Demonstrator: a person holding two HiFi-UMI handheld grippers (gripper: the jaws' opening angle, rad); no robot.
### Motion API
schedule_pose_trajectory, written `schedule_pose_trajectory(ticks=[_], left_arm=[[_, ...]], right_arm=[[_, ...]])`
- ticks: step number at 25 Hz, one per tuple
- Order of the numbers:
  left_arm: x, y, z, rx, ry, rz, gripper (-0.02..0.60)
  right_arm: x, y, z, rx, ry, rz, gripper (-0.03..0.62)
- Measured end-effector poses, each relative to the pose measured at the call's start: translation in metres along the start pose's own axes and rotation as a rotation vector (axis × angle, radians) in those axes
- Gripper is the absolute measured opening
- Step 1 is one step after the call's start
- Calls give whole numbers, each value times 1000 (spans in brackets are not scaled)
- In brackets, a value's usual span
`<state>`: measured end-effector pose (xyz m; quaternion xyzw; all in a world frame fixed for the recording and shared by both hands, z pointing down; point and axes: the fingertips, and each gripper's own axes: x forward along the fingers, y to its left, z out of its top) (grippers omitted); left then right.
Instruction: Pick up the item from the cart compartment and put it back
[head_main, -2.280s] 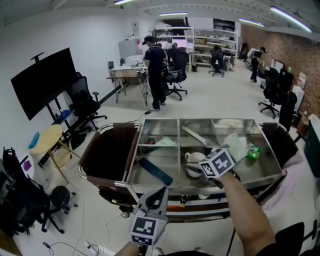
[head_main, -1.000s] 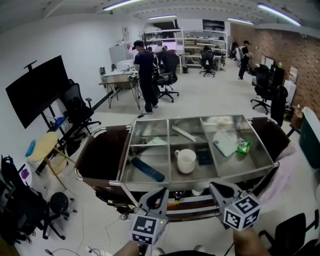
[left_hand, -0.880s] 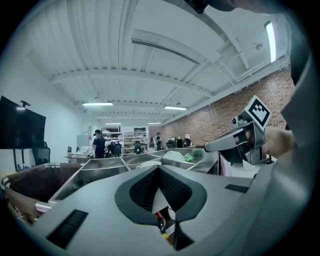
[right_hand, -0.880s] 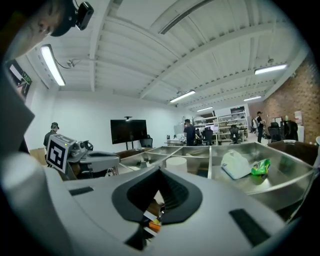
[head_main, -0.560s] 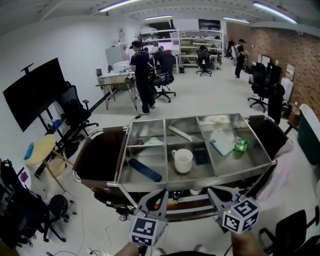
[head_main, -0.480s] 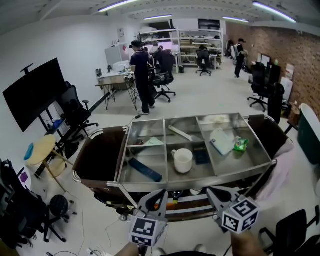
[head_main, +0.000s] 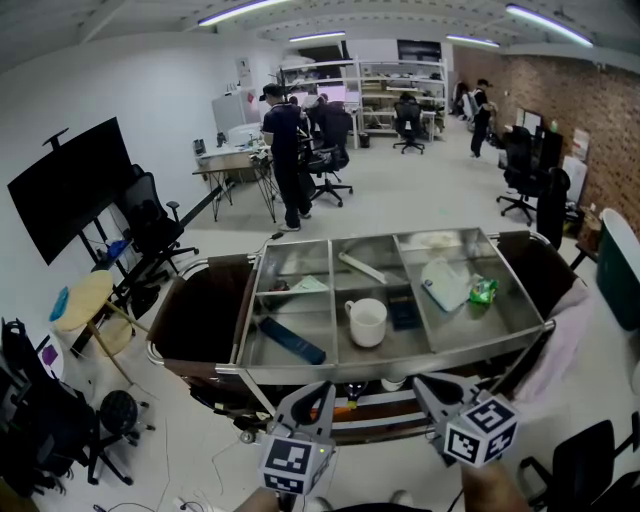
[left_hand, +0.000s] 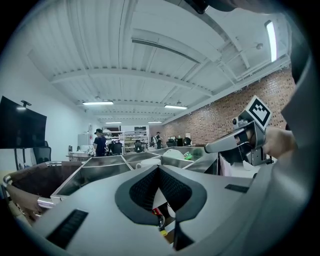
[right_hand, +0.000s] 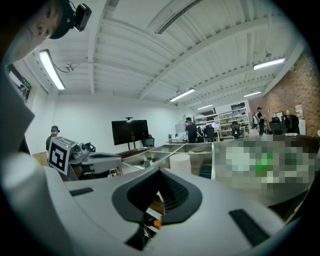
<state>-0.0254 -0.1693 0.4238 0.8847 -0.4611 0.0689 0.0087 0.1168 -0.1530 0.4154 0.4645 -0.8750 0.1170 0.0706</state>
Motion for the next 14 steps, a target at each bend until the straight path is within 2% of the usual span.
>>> schedule_pose_trajectory(ticks=[14], left_arm=[[2, -3, 3, 15, -10, 0, 0]], right_arm=[[0, 0, -1, -12, 8, 16, 11]])
